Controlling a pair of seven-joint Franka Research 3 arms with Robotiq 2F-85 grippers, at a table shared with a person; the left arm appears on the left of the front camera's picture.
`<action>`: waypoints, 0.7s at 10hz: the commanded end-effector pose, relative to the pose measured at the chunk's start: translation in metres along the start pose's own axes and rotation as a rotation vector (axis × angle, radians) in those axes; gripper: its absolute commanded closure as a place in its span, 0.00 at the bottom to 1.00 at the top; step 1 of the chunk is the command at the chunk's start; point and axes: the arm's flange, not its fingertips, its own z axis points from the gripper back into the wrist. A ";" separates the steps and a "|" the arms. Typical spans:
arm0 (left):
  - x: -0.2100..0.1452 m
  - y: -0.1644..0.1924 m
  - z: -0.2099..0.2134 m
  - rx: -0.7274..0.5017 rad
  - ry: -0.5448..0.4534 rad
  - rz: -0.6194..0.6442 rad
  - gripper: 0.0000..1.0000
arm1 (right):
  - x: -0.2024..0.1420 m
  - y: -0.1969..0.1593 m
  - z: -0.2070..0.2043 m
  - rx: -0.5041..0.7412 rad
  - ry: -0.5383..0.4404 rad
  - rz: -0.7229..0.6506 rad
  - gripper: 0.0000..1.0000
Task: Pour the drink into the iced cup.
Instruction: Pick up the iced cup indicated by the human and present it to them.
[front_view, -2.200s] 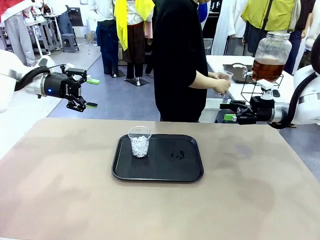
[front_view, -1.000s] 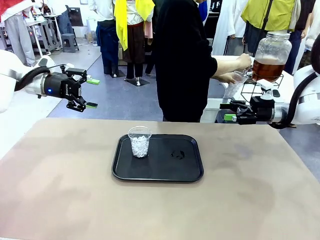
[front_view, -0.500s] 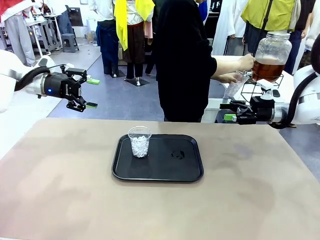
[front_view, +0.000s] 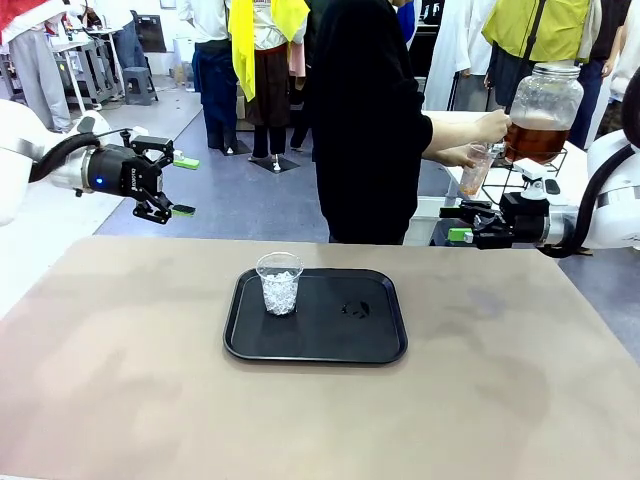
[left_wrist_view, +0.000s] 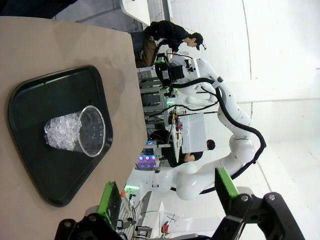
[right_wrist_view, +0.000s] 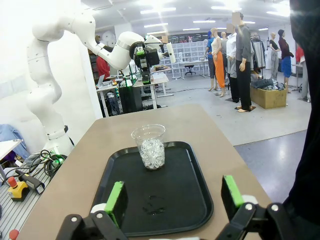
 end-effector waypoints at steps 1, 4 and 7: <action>0.000 -0.001 0.000 0.000 -0.002 -0.002 0.00 | 0.003 0.000 0.001 0.013 0.004 -0.012 0.00; 0.000 -0.001 0.000 0.000 -0.002 -0.002 0.00 | 0.003 0.000 0.001 0.013 0.004 -0.012 0.00; 0.000 -0.001 0.000 0.000 -0.002 -0.002 0.00 | 0.003 0.000 0.001 0.013 0.004 -0.012 0.00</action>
